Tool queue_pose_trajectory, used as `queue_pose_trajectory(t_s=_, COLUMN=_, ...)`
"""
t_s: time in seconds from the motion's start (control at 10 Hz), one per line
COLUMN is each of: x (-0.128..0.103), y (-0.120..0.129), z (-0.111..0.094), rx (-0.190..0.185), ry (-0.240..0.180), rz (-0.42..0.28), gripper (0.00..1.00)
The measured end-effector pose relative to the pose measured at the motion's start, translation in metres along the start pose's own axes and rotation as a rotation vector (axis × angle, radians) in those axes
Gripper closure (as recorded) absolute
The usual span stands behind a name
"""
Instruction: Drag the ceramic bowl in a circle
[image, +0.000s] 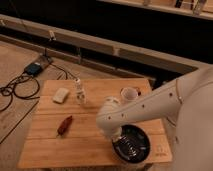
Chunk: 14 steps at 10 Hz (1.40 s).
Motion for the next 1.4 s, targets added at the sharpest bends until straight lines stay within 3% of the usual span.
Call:
queue_pose_trajectory(t_s=0.3, x=-0.029, y=-0.017, z=-0.011, rx=0.025, ry=-0.047, rz=0.03, gripper=1.0)
queue_pose_trajectory(t_s=0.5, x=-0.044, y=-0.006, z=-0.016, rx=0.027, ry=-0.064, rz=0.014, gripper=1.0)
queue_pose_trajectory(t_s=1.0, x=-0.058, y=0.073, z=-0.02, rx=-0.001, ry=-0.076, rz=-0.126, gripper=1.0)
queue_pose_trajectory(t_s=1.2, x=-0.05, y=0.1, z=-0.023, rx=-0.013, ry=-0.076, rz=-0.187, gripper=1.0)
queue_pose_trajectory(t_s=1.4, x=-0.025, y=0.129, z=-0.026, rx=-0.035, ry=-0.068, rz=-0.27, gripper=1.0)
